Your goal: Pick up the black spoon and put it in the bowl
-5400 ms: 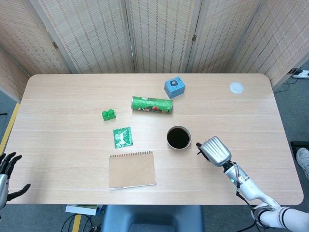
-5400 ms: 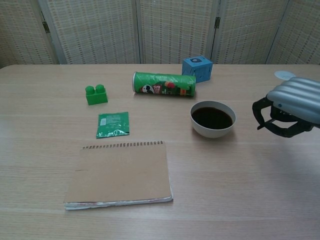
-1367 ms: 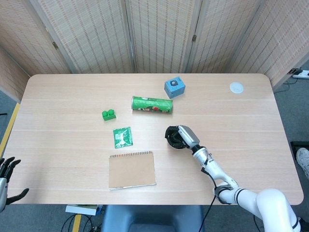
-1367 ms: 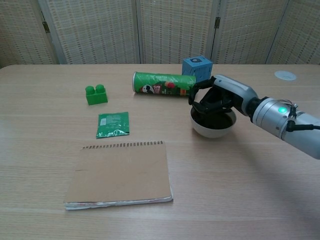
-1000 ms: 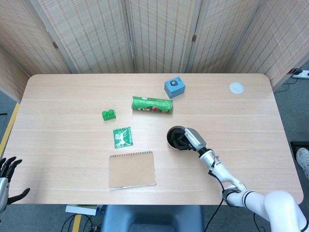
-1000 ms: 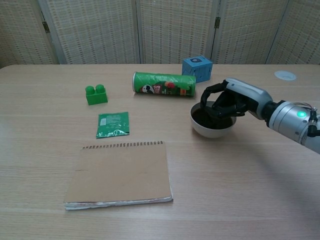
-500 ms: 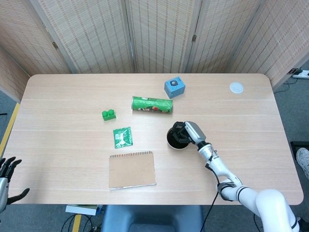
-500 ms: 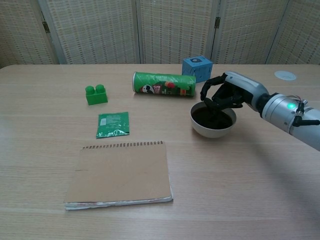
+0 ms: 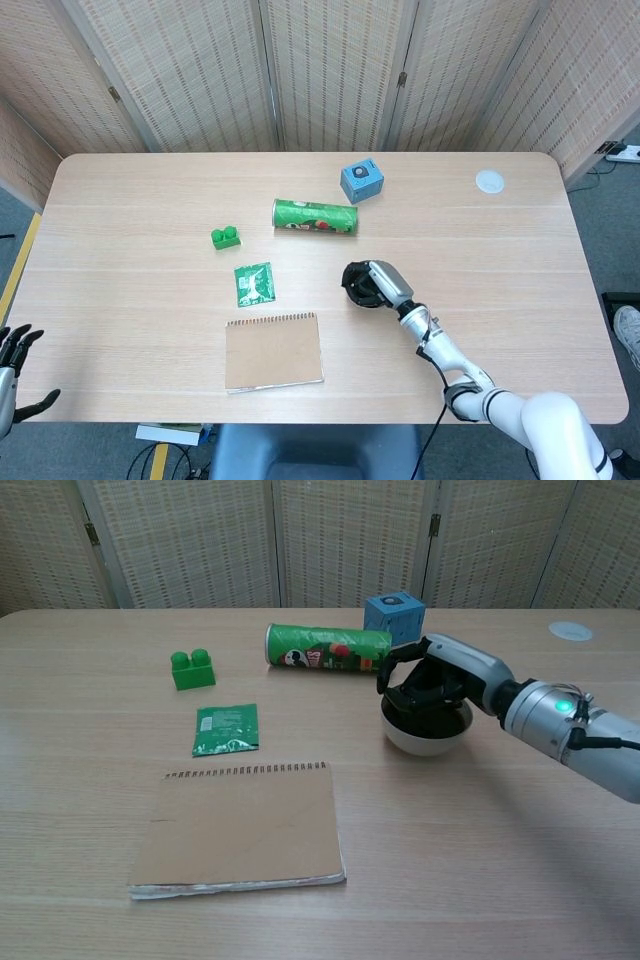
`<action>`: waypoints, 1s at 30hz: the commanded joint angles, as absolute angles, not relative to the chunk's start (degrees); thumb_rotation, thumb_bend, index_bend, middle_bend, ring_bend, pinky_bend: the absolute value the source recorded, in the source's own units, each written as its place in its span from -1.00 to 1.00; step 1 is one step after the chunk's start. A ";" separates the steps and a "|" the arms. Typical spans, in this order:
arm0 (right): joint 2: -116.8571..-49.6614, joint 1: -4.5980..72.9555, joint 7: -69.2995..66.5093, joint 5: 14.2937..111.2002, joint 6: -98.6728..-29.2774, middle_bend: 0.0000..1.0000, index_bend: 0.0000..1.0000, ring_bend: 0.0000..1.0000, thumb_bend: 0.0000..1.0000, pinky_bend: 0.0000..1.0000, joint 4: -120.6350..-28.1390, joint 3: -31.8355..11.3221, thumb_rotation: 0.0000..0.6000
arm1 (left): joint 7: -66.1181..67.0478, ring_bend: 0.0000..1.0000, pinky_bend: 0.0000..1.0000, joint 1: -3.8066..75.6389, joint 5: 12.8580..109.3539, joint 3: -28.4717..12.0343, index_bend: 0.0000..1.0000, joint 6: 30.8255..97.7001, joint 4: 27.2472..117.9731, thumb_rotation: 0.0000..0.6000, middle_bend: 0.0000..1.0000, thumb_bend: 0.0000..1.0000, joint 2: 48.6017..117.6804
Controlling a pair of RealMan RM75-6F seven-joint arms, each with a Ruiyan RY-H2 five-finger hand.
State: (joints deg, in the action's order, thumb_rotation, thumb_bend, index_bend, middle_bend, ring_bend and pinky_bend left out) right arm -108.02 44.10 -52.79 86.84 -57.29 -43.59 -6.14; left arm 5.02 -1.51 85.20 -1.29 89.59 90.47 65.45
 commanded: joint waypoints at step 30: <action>-110.27 45.34 -53.58 86.07 -56.81 1.00 0.31 1.00 -0.13 1.00 -37.59 -7.17 1.00 | 5.45 -0.80 -0.70 -1.51 84.79 -1.49 -0.60 89.67 90.78 1.00 -0.70 -0.67 65.18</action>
State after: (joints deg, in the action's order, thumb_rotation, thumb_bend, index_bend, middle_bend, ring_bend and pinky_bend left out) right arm -110.02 45.18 -53.35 85.93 -56.76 -37.73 -7.21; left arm 5.45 -1.51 84.79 -1.49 89.68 90.78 65.18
